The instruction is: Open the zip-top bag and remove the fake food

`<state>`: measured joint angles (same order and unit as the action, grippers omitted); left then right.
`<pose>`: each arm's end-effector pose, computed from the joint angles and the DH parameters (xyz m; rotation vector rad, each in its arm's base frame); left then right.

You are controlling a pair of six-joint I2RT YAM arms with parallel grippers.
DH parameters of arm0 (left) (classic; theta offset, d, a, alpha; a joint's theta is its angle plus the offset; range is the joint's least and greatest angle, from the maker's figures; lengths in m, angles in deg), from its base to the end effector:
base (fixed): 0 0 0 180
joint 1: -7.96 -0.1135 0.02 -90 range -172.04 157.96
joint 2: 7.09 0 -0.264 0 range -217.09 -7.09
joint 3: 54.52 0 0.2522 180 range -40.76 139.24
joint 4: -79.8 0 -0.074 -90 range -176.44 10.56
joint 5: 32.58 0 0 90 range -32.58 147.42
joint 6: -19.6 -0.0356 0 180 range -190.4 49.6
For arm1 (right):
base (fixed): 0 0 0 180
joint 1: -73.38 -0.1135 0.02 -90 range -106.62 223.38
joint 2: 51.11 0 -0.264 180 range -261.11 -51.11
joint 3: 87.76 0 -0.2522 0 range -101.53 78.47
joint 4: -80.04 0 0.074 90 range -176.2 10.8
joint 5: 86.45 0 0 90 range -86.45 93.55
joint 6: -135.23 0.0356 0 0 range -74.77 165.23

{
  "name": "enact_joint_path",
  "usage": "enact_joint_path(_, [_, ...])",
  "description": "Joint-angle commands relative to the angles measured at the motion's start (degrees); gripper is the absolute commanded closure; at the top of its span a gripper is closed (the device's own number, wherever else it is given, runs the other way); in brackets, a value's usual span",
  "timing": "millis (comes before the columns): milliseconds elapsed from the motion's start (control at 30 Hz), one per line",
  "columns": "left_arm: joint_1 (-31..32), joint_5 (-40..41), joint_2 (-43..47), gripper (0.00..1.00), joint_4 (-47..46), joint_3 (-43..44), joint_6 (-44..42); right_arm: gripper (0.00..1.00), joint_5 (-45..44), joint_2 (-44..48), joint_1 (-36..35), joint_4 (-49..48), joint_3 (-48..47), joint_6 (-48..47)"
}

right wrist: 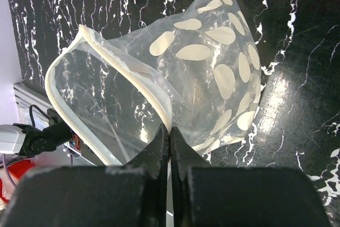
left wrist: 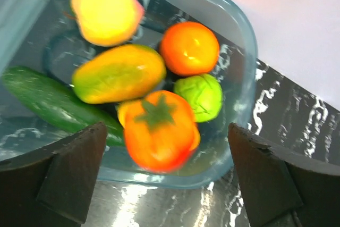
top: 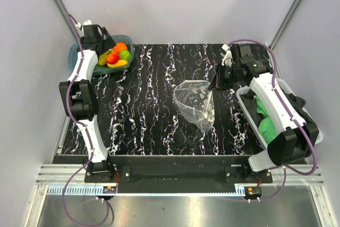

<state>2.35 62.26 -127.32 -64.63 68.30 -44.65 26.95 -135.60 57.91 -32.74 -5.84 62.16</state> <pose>0.4940 0.0515 0.2934 -0.6273 2.0525 -0.1145 0.2883 0.0945 0.3496 -0.1408 2.5485 0.7398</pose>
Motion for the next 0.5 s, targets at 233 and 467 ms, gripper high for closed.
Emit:
enact_joint_path(233, [3.22,3.17,18.51,0.01,0.35,-15.05,1.92,1.00,-13.46,-6.03,-0.27,7.46,-16.83,-5.59])
enact_joint_path(467, [12.72,-1.93,41.97,0.01,2.27,-41.33,4.73,0.79,-4.44,-13.58,-0.62,-0.88,-18.60,0.19])
